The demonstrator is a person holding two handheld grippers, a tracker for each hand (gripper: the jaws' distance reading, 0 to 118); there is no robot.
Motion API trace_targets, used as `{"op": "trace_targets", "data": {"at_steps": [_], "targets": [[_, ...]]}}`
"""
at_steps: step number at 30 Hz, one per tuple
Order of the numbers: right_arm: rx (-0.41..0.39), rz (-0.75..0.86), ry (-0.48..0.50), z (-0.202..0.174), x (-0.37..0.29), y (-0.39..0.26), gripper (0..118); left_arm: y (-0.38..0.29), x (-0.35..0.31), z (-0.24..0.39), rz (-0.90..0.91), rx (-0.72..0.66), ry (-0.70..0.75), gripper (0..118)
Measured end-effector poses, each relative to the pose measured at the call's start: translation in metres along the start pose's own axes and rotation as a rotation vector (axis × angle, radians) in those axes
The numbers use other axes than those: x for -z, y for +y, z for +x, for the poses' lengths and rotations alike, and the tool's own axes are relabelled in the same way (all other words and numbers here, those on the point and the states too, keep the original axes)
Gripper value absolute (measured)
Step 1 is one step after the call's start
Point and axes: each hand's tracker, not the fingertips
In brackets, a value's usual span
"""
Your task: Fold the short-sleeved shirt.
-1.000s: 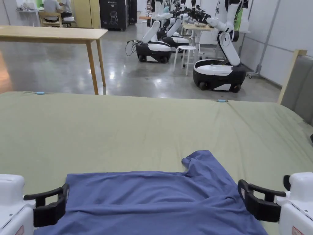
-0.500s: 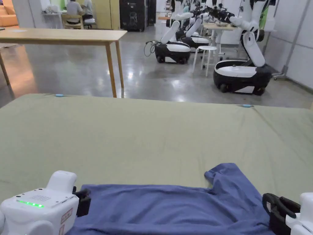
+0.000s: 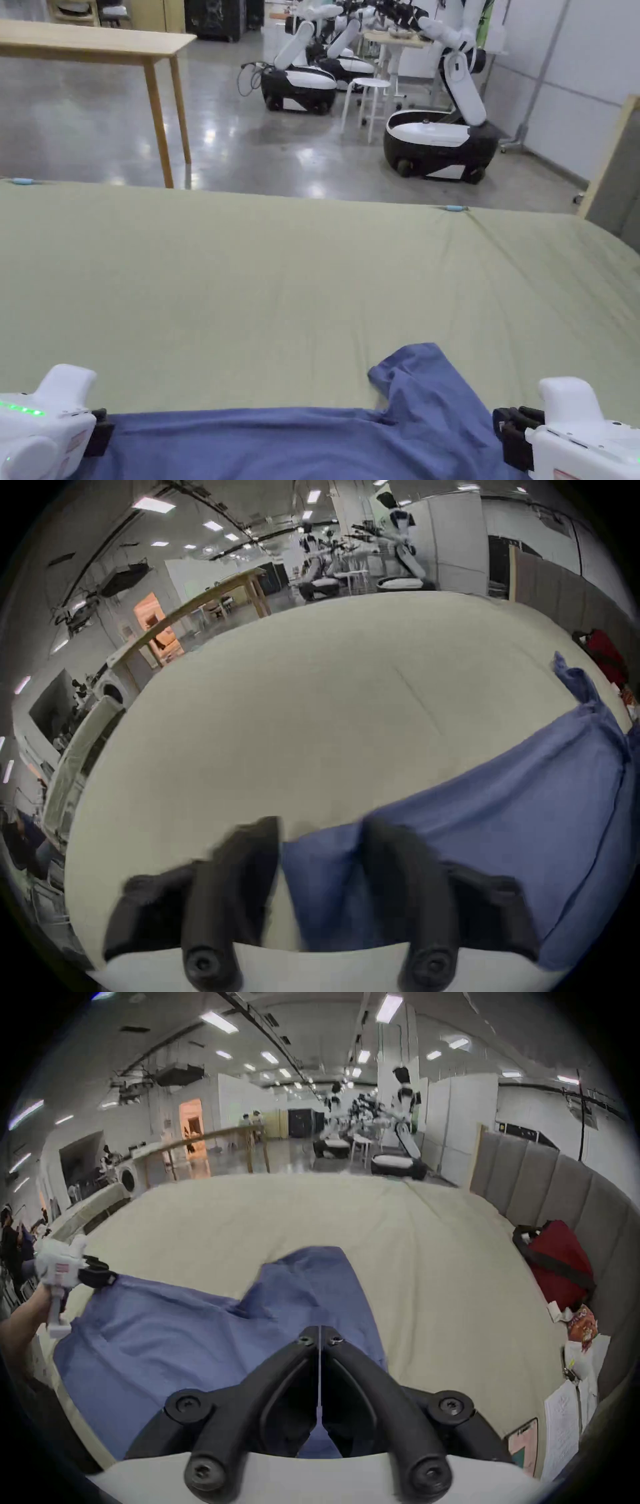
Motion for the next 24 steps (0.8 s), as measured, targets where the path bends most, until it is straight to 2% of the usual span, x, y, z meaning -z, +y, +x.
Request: {"op": "trace_targets", "data": {"at_steps": [1,2,4,5,6,11,13,14,15,16,18,19,20,21,22,24], "targets": [[0.003,-0.038,0.002,0.006,0.016,0.007,4,0.000,-0.002,0.003,0.003,-0.005,-0.010,19],[-0.008,-0.073,-0.003,0.012,0.032,0.014,15,0.001,-0.007,0.007,0.011,0.009,0.002,11],[-0.050,-0.098,-0.051,0.017,0.061,0.024,84,0.002,-0.019,0.011,0.038,0.023,0.002,8],[-0.077,-0.126,-0.064,0.019,0.076,0.028,106,0.002,-0.027,0.011,0.057,0.011,-0.007,8],[-0.095,-0.150,-0.056,0.020,0.087,0.029,113,0.003,-0.035,0.010,0.069,0.003,-0.015,7],[-0.145,-0.239,-0.070,0.017,0.131,0.030,111,0.010,-0.064,0.006,0.119,0.012,-0.014,7],[-0.171,-0.301,-0.081,0.015,0.142,0.025,89,0.011,-0.067,0.007,0.119,0.014,-0.015,7],[-0.169,-0.312,-0.049,0.014,0.143,0.020,79,0.011,-0.068,0.008,0.121,0.018,-0.016,7],[-0.132,-0.290,0.025,0.014,0.141,0.017,71,0.010,-0.067,0.008,0.120,0.020,-0.015,7],[-0.097,-0.278,0.001,0.015,0.137,0.019,63,0.010,-0.067,0.008,0.117,0.021,-0.016,7],[-0.025,-0.291,0.052,0.022,0.132,0.021,54,0.009,-0.067,0.008,0.115,0.014,-0.024,7],[-0.015,-0.284,0.038,0.027,0.129,0.022,54,0.009,-0.067,0.008,0.115,0.011,-0.026,7],[0.000,-0.274,0.016,0.031,0.127,0.022,40,0.009,-0.067,0.009,0.114,0.010,-0.025,7],[0.004,-0.273,0.019,0.035,0.124,0.022,14,0.009,-0.068,0.009,0.116,0.007,-0.024,7],[0.021,-0.266,0.036,0.037,0.118,0.021,6,0.009,-0.070,0.009,0.119,0.002,-0.025,7],[-0.030,-0.254,0.021,0.031,0.112,0.018,4,0.009,-0.073,0.009,0.123,-0.009,-0.029,7]]}}
